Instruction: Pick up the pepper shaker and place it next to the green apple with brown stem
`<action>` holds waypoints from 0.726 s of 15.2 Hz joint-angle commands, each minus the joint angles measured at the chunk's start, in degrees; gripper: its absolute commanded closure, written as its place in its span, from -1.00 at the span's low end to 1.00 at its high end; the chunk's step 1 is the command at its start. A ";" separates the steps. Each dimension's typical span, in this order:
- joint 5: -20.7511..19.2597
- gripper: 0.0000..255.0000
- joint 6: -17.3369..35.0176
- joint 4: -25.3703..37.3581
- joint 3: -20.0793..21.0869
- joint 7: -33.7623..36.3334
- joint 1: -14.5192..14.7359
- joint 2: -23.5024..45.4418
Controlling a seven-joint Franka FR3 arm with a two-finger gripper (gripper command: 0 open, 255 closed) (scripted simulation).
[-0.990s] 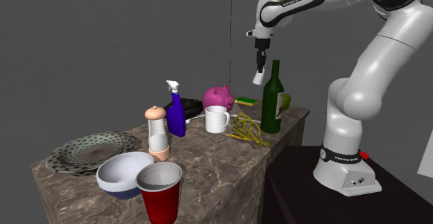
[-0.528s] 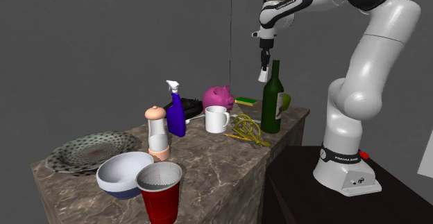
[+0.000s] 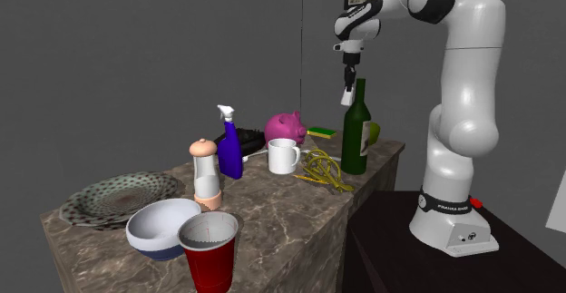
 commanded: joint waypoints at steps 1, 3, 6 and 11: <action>0.77 1.00 1.37 -0.91 -0.18 -0.74 -0.27 0.74; 1.11 1.00 2.87 -2.22 -0.20 -0.96 -0.34 1.09; 1.79 1.00 5.10 -4.09 -0.22 -1.42 -0.50 1.77; 3.41 1.00 8.75 -6.92 -0.16 -2.50 -0.89 3.33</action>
